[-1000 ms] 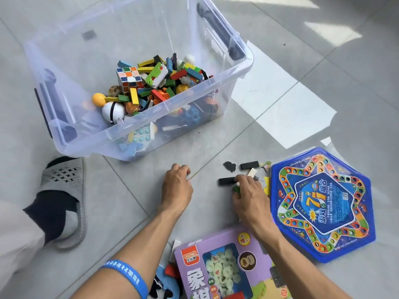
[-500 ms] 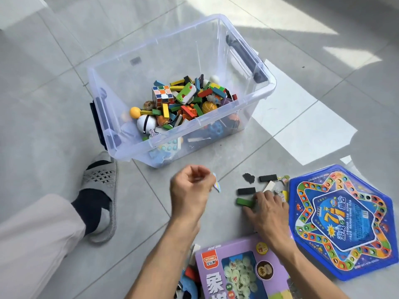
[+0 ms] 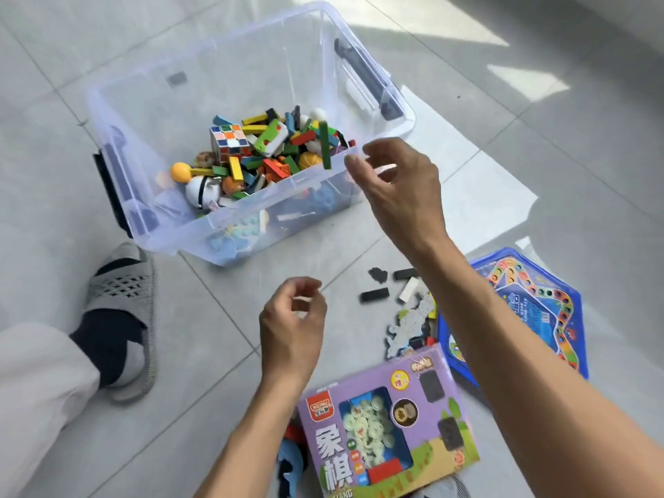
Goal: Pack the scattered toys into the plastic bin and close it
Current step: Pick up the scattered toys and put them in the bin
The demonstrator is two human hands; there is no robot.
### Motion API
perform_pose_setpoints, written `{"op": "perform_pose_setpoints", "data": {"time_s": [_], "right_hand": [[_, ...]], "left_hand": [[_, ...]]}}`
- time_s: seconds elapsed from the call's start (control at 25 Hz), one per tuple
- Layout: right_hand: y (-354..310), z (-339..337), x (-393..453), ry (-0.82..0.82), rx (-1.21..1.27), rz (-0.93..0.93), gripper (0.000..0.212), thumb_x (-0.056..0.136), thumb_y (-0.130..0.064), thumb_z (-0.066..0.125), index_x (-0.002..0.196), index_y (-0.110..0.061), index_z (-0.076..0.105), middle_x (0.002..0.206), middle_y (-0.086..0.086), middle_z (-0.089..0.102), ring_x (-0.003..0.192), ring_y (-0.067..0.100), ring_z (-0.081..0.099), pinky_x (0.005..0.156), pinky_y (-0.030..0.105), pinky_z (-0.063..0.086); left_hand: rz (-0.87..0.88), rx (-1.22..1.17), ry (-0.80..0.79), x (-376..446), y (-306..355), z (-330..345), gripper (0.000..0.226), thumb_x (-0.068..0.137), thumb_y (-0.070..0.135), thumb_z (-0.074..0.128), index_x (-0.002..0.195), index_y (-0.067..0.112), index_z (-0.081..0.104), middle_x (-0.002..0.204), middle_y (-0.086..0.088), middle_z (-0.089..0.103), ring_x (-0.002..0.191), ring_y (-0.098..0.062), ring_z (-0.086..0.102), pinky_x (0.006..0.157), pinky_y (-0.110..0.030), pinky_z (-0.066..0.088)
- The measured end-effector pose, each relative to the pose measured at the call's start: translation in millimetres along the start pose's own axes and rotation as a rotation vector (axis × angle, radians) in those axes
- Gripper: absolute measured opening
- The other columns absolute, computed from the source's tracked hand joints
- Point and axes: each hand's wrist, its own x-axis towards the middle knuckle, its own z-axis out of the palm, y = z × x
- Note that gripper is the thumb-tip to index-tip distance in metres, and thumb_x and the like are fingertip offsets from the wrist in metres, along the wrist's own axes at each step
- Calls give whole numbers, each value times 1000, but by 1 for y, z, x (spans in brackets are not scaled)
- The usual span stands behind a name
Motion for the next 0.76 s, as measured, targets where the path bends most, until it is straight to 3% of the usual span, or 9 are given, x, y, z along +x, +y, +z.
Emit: {"op": "perform_pose_setpoints", "data": {"time_s": [0.12, 0.28, 0.36, 0.44, 0.6, 0.76], "right_hand": [[79, -18, -29, -38, -244, 182, 14, 86, -31, 59, 87, -20, 68, 81, -4, 71, 74, 18, 65, 71, 36, 53], [185, -34, -136, -469, -657, 368, 12, 84, -27, 55, 82, -16, 61, 79, 8, 68, 77, 33, 64, 58, 36, 47], [202, -36, -160, -488, -682, 385, 16, 86, -27, 56, 79, -12, 56, 78, 10, 65, 78, 34, 60, 55, 36, 39], [205, -35, -158, -414, -731, 398, 24, 88, -36, 56, 84, -12, 54, 81, 9, 65, 80, 32, 58, 57, 36, 40], [193, -10, -139, -307, -859, 503, 53, 85, -62, 53, 105, -13, 48, 96, 11, 66, 92, 33, 61, 67, 37, 43], [192, 18, -136, -271, -768, 528, 55, 78, -51, 65, 116, -13, 50, 116, 10, 56, 104, 31, 52, 84, 42, 43]], "left_hand": [[37, 275, -233, -21, -42, 42, 18, 84, 14, 63, 98, 24, 67, 97, 8, 69, 81, -7, 63, 79, -31, 53], [390, 637, -463, 13, -47, 104, 46, 84, 12, 55, 129, 22, 54, 131, -2, 53, 114, -23, 52, 97, -34, 44], [495, 848, -552, 28, -50, 127, 54, 84, 10, 54, 136, 24, 46, 140, -4, 41, 121, -28, 44, 95, -41, 44], [511, 941, -575, 35, -59, 137, 42, 88, 10, 54, 128, 22, 50, 132, -5, 45, 116, -29, 47, 86, -42, 47], [382, 816, -532, 31, -78, 135, 18, 85, 15, 59, 102, 16, 55, 103, -7, 59, 95, -30, 59, 74, -36, 45], [-143, 412, -301, 21, -71, 123, 18, 81, 8, 50, 88, 16, 65, 97, -6, 69, 88, -26, 60, 73, -26, 43]]}}
